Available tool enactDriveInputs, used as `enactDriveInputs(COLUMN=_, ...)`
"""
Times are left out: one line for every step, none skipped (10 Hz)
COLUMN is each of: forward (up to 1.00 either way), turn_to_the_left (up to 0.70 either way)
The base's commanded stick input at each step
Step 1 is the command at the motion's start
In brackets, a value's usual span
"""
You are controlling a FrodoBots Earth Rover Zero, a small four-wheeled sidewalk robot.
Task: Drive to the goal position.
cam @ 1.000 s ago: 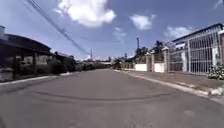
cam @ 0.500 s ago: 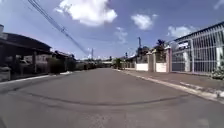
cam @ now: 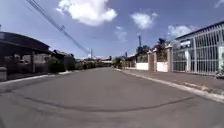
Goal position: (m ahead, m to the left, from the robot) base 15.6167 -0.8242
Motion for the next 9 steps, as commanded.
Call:
enactDriveInputs(forward=0.45, turn_to_the_left=0.00)
enactDriveInputs(forward=0.45, turn_to_the_left=0.00)
enactDriveInputs(forward=0.45, turn_to_the_left=0.00)
enactDriveInputs(forward=0.45, turn_to_the_left=0.00)
enactDriveInputs(forward=0.45, turn_to_the_left=0.00)
enactDriveInputs(forward=0.45, turn_to_the_left=0.00)
enactDriveInputs(forward=0.45, turn_to_the_left=0.00)
enactDriveInputs(forward=0.45, turn_to_the_left=0.00)
enactDriveInputs(forward=0.45, turn_to_the_left=0.00)
